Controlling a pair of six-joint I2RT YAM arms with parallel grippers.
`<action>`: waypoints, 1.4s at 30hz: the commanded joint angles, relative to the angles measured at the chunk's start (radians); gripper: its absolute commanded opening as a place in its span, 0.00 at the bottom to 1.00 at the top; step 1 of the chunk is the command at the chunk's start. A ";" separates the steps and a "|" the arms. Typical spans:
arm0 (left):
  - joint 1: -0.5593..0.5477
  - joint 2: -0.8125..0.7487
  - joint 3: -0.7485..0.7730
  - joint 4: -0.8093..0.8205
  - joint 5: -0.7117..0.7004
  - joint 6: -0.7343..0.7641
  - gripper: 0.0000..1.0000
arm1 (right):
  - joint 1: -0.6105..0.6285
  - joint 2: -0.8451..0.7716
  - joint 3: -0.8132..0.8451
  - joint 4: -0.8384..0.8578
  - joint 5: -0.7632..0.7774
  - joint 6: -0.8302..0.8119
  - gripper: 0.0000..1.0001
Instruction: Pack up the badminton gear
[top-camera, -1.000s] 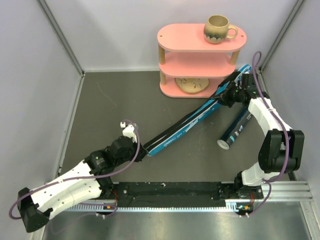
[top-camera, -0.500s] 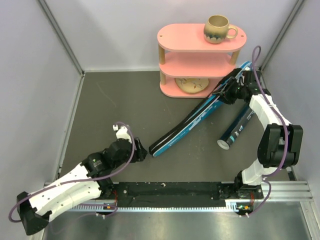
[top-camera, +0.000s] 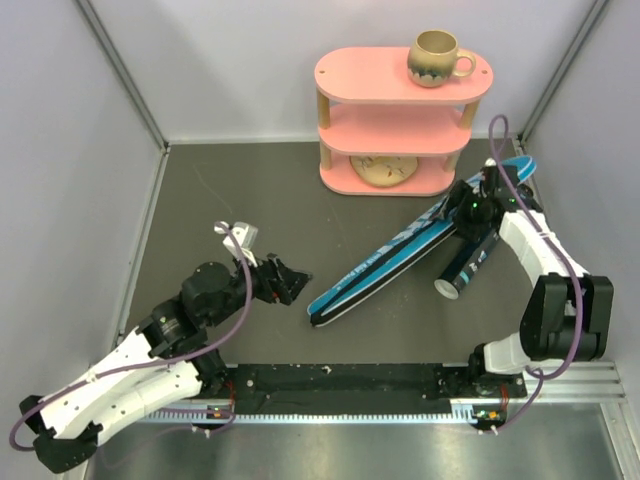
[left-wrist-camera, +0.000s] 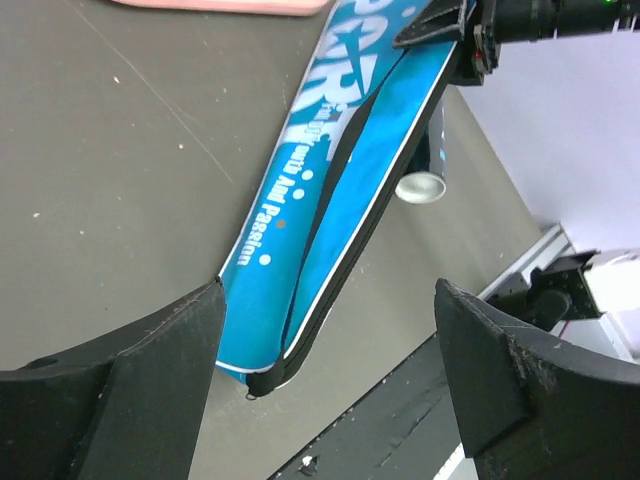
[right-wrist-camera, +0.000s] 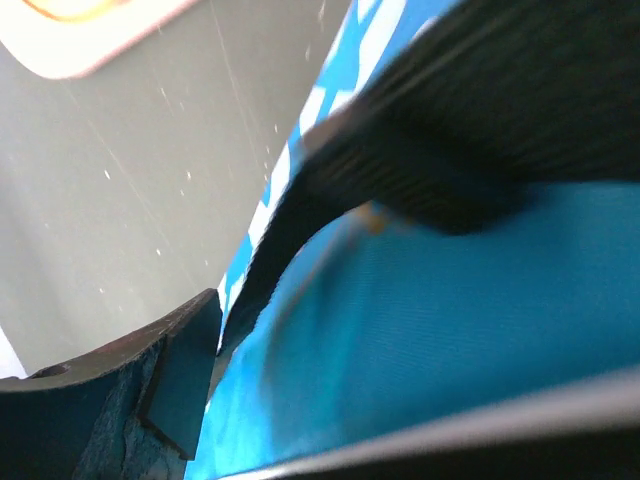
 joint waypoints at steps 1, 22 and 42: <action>0.002 0.065 0.021 0.095 0.083 0.038 0.89 | 0.080 -0.014 -0.041 0.071 -0.058 0.046 0.69; 0.002 -0.016 -0.038 0.121 0.038 0.006 0.86 | 0.570 0.183 -0.029 0.413 -0.325 0.305 0.77; 0.006 -0.004 0.014 0.200 -0.028 0.052 0.87 | 0.614 -0.907 -0.193 -0.372 0.682 0.049 0.99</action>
